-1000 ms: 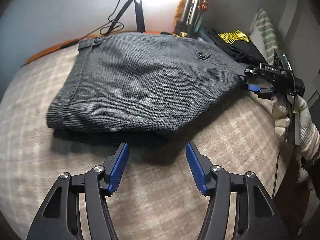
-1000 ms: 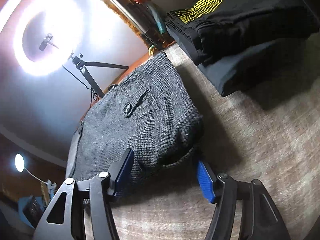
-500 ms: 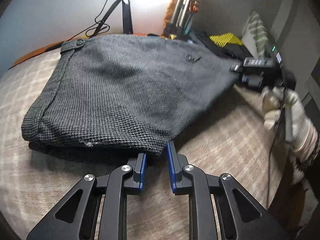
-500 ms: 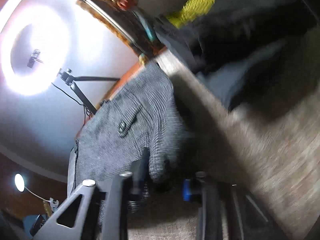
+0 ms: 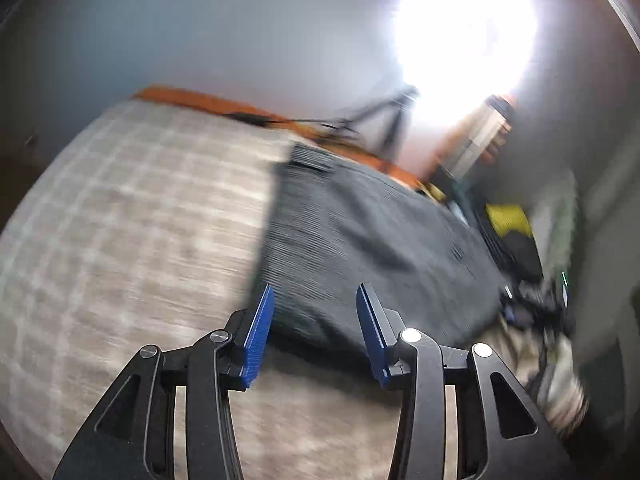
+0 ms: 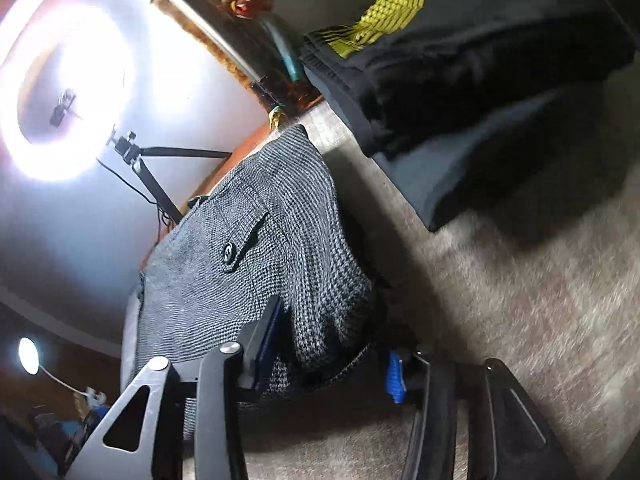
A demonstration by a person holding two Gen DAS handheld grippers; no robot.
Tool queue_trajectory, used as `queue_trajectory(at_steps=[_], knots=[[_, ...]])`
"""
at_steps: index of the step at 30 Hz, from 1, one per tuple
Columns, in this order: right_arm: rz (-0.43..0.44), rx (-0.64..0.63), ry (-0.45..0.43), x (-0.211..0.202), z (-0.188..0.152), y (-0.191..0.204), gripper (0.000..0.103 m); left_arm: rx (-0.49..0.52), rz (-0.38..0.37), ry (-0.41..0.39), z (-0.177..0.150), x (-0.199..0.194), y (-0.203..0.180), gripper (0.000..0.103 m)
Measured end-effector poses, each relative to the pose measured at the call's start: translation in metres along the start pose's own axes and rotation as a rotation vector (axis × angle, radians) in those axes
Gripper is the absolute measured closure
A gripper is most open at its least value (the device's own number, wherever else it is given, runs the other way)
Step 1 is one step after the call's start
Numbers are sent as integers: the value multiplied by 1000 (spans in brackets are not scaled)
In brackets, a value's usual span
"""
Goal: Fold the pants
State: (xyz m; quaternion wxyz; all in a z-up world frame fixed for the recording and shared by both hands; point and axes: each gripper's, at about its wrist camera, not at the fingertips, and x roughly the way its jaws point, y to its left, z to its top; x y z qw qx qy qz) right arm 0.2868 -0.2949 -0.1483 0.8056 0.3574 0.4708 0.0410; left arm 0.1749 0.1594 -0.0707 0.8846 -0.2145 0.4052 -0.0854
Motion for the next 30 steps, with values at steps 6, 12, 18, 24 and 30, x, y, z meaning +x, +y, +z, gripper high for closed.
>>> queue_trajectory(at_steps=[6, 12, 18, 24, 30], knots=[[11, 4, 0, -2, -4, -1, 45, 98, 102, 87, -4, 41, -11, 61], [-1, -20, 9, 1, -3, 7, 42, 210, 252, 128, -18, 56, -11, 58], [-7, -27, 6, -7, -1, -1, 35, 293, 335, 77, -14, 50, -32, 57], [93, 37, -1, -2, 0, -12, 34, 338, 247, -7, 8, 52, -81, 59], [147, 67, -22, 10, 3, -9, 34, 430, 214, -2, 14, 93, -129, 59]])
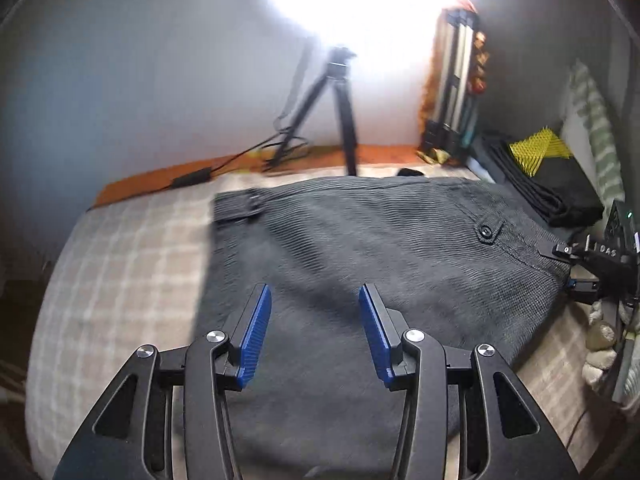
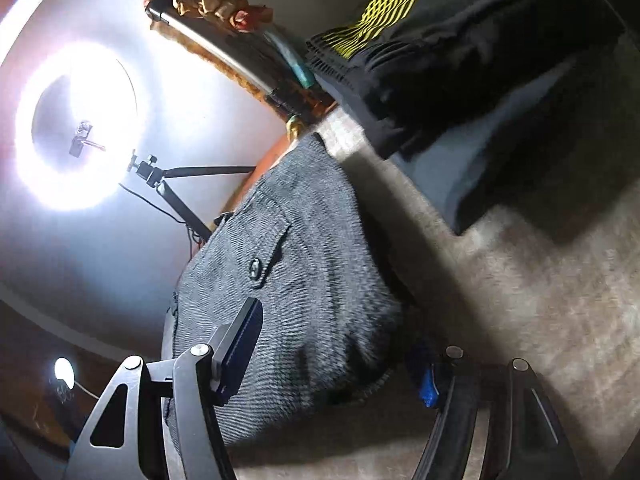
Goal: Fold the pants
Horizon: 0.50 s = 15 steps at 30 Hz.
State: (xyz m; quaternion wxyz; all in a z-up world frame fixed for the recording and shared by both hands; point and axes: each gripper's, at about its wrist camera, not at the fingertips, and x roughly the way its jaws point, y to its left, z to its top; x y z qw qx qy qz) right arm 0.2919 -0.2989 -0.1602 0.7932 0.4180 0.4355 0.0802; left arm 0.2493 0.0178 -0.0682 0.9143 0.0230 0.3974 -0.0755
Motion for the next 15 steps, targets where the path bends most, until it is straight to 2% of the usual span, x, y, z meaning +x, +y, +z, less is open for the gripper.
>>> queue_trajectory(at_steps=[4, 9, 15], knots=[[11, -8, -7, 6, -1, 3, 38, -1, -43, 28, 1, 30, -20, 59], [28, 45, -18, 8, 4, -4, 47, 34, -44, 50, 3, 51, -40, 59], [-12, 5, -13, 11, 7, -1, 67, 131, 53, 77, -11, 70, -55, 58]])
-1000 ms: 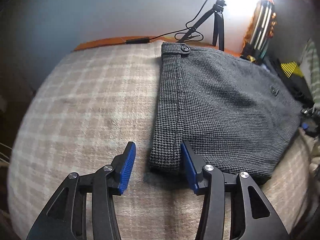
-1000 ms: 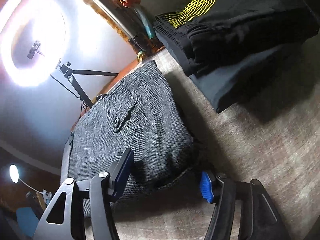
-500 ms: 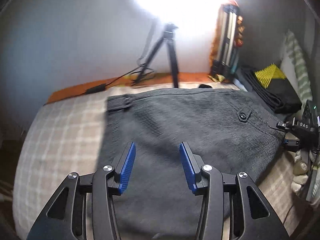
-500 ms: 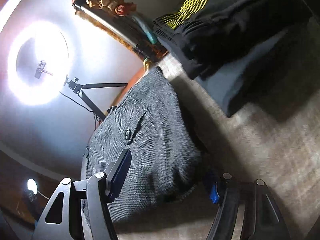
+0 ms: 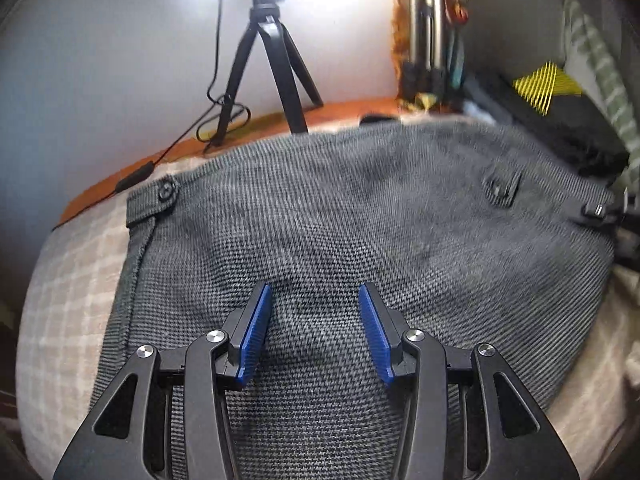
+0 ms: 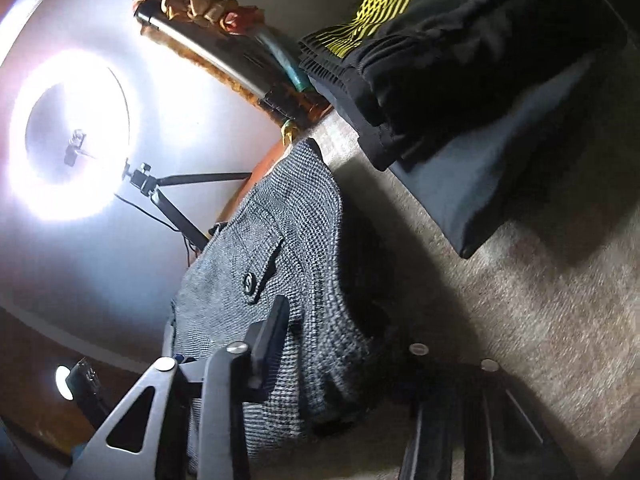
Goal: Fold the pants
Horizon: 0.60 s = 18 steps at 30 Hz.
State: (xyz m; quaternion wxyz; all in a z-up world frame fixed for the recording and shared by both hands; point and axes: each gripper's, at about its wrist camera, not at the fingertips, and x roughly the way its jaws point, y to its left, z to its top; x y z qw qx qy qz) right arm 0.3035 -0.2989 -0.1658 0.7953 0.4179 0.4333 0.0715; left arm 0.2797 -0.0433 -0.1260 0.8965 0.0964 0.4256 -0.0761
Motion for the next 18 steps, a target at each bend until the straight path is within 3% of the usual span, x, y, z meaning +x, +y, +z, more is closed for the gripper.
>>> queue_trajectory(at_steps=[9, 13, 18], knots=[[-41, -75, -14, -6, 0, 13, 86, 1, 38, -42, 3, -14, -3, 55], [-61, -124, -44, -15, 2, 29, 89, -6, -34, -83, 6, -29, -10, 55], [-83, -204, -60, -24, 3, 57, 89, 51, -43, -26, 2, -15, -20, 55]])
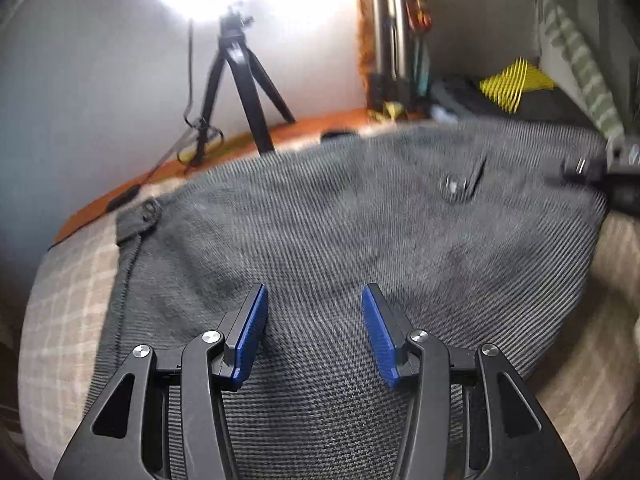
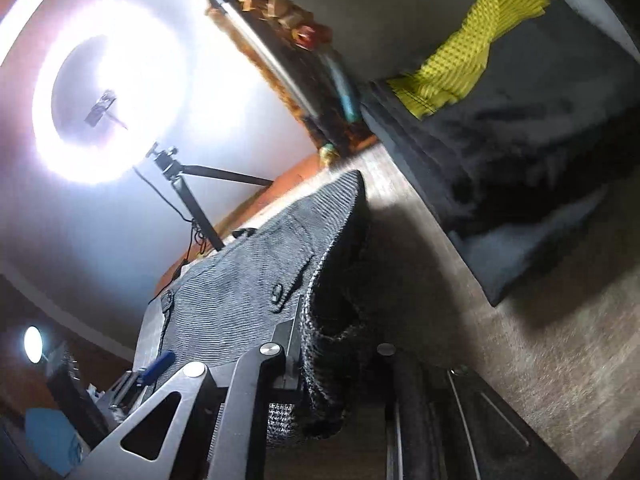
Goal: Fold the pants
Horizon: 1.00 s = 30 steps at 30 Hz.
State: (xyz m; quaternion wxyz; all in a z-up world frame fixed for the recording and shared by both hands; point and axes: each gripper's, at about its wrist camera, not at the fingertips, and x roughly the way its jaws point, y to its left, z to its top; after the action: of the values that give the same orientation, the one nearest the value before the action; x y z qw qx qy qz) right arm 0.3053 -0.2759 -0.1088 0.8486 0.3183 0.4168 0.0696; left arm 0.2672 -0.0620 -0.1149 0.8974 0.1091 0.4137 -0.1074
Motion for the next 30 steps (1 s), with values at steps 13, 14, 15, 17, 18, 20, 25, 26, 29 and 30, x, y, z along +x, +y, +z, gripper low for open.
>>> queue_trajectory(at_steps=[13, 14, 15, 17, 18, 20, 25, 26, 29, 30], knots=[[-93, -225, -9, -16, 8, 71, 90, -222, -44, -75, 8, -56, 90, 55], [-98, -249, -11, -16, 9, 78, 90, -244, -24, -91, 5, -63, 104, 55], [-103, -273, -13, -17, 9, 86, 90, -271, -11, -102, 1, -70, 118, 55], [-110, -322, -18, -16, 11, 103, 90, -335, 4, -116, -10, -82, 145, 55], [-113, -348, -21, -17, 10, 111, 90, -364, 15, -118, -16, -86, 156, 55], [-117, -402, -28, -16, 8, 129, 90, -403, 37, -113, -28, -91, 176, 55], [-110, -535, -33, -12, -9, 177, 90, -418, 76, -89, -57, -98, 197, 55], [-103, -558, -31, -10, -14, 186, 90, -420, 79, -89, -58, -99, 198, 55], [-93, -639, -25, -2, -32, 213, 90, -445, 85, -102, -63, -106, 208, 55], [-92, -656, -23, 0, -36, 219, 90, -455, 85, -108, -63, -107, 211, 55]])
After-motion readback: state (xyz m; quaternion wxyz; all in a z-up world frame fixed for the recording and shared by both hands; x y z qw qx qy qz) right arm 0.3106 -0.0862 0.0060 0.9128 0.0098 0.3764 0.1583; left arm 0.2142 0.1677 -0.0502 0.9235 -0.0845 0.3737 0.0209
